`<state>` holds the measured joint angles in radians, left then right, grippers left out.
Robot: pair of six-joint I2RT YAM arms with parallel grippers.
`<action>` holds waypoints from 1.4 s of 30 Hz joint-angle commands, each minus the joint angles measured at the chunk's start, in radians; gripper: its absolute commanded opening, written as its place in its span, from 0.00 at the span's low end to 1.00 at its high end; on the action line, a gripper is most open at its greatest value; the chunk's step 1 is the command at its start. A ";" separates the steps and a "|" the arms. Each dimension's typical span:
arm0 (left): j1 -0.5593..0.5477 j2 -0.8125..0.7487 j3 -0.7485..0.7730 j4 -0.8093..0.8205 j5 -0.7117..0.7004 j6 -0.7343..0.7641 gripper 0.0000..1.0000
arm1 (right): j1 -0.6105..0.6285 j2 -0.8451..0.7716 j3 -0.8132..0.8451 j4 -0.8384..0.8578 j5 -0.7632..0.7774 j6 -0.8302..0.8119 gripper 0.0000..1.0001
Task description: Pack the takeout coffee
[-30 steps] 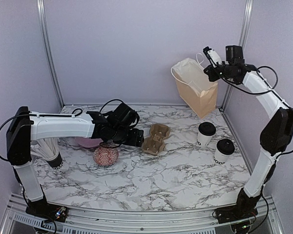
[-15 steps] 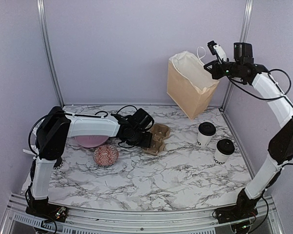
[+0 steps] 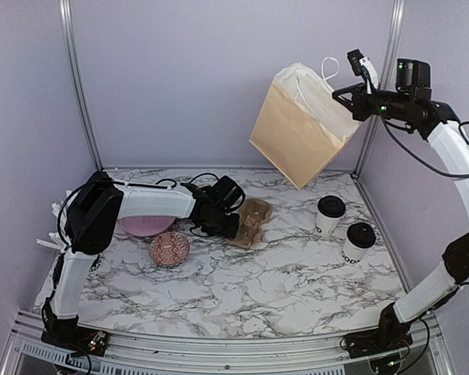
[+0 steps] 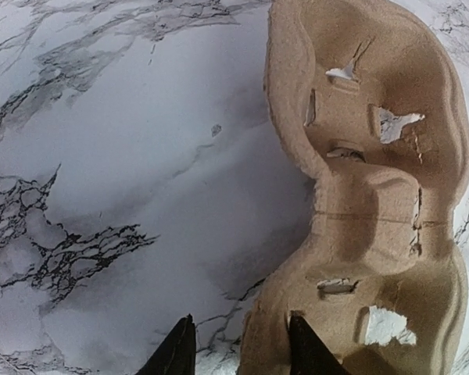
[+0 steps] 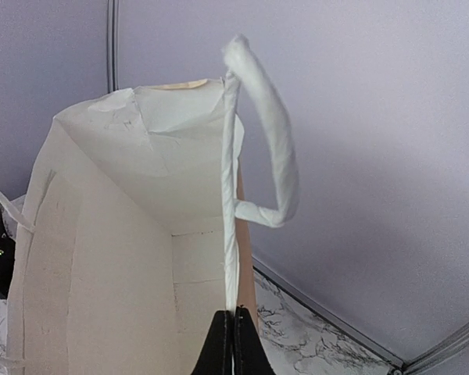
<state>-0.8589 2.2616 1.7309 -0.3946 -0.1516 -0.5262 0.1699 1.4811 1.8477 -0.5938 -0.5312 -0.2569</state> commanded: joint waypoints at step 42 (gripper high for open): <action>-0.404 -0.675 -0.455 -0.408 -0.131 0.099 0.55 | 0.010 -0.196 -0.217 -0.238 -0.286 -0.255 0.00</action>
<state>-1.2228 1.6081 1.1755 -0.7898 -0.1715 -0.5781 0.1703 1.3190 1.6432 -0.6937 -0.7345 -0.3523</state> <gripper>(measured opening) 0.538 0.009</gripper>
